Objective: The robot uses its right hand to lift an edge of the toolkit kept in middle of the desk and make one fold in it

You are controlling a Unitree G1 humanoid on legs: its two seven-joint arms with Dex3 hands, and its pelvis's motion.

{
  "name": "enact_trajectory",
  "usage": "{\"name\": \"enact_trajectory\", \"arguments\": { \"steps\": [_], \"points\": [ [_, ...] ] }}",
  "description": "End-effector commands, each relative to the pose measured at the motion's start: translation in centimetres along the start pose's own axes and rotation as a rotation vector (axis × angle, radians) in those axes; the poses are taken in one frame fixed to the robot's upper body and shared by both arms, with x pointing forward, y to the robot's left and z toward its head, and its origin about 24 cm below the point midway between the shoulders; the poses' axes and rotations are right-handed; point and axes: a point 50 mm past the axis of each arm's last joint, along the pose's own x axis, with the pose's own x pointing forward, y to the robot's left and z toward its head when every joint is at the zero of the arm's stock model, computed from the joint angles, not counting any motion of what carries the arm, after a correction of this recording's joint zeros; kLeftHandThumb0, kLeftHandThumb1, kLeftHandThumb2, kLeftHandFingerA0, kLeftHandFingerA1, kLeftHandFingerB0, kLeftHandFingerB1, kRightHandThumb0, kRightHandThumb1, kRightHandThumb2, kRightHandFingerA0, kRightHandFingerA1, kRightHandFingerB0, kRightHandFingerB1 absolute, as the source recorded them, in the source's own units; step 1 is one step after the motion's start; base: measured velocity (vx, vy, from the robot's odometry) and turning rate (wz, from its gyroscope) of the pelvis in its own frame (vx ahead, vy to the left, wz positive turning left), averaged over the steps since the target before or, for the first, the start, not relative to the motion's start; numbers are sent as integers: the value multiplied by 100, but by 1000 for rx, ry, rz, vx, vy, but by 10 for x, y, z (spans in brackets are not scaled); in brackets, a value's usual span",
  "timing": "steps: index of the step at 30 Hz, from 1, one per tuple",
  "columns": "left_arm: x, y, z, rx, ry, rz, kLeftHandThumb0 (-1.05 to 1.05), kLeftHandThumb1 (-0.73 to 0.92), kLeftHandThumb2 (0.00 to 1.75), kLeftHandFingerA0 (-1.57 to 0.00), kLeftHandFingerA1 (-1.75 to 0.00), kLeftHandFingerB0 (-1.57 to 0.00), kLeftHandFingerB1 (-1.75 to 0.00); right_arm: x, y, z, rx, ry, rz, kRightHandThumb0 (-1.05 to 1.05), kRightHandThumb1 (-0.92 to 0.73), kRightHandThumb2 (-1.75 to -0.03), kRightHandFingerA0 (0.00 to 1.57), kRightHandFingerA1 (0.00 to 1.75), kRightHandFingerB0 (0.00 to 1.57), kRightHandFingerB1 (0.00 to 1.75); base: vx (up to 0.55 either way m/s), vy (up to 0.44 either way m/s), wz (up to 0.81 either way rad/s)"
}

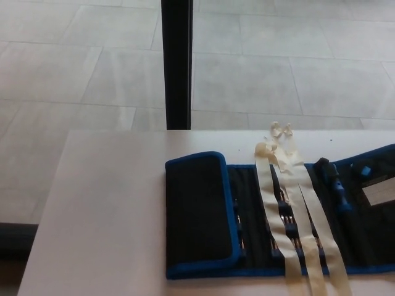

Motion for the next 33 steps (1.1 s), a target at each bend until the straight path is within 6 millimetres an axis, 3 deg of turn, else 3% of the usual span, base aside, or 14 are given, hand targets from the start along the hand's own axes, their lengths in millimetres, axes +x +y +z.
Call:
{"name": "enact_trajectory", "arguments": {
  "steps": [1,3,4,16,17,19,21,22,23,27,28,29,32,33],
  "points": [
    [0,7,4,15,-14,19,-80,72,112,-54,-70,-41,-60,2,7,2,-57,69,44,-51,-72,-61,53,47,40,39,0,0,0],
    [0,6,4,17,-12,24,-80,73,112,-55,-70,-41,-60,4,17,11,-75,52,93,-52,-69,-61,50,48,37,40,0,0,0],
    [0,6,5,25,-13,18,-85,92,72,-54,-63,-40,-50,5,22,13,-83,46,112,-52,-68,-61,50,48,37,40,0,0,0],
    [0,8,5,18,-17,6,-84,92,72,-52,-63,-38,-50,7,46,19,-67,67,211,-51,-70,-60,50,48,35,40,0,0,0],
    [0,8,4,17,-16,8,-85,92,72,-52,-63,-38,-49,7,47,20,-69,62,210,-55,-58,-88,48,59,32,51,0,0,0],
    [0,8,4,22,-16,10,-84,92,73,-54,-63,-40,-50,5,48,23,-68,53,212,-57,-59,-89,48,58,33,51,0,0,0],
    [0,7,4,31,-19,7,-85,92,73,-52,-63,-40,-50,2,51,28,-65,34,213,-53,-68,-63,53,46,35,39,0,0,0],
    [0,7,4,25,-16,6,-82,73,112,-52,-69,-39,-59,1,54,32,-56,17,215,-57,-58,-88,52,58,32,50,0,0,0],
    [0,7,4,16,-12,5,-85,92,72,-53,-64,-40,-50,-1,58,37,-44,-14,224,-56,-58,-89,52,58,31,50,0,0,0],
    [0,7,4,35,-18,5,-85,92,73,-57,-67,-44,-52,-11,71,47,-82,-89,301,-54,-74,-62,54,44,34,37,0,0,0],
    [0,7,5,35,-20,3,-82,73,113,-52,-70,-40,-60,-12,75,48,-83,-99,313,-55,-71,-61,54,44,33,37,0,0,0],
    [0,7,5,27,-20,-3,-86,92,72,-50,-64,-39,-49,-15,82,50,-86,-119,340,-63,-58,-88,47,56,29,49,0,0,6],
    [0,6,6,23,-14,0,-85,92,71,-52,-64,-41,-51,-20,92,50,-86,-130,381,-55,-66,-62,52,46,36,40,0,0,0],
    [0,7,6,24,-16,-1,-86,92,72,-51,-64,-40,-51,-25,102,50,-122,-148,401,-58,-58,-88,48,57,32,50,0,0,6]
  ]
}}
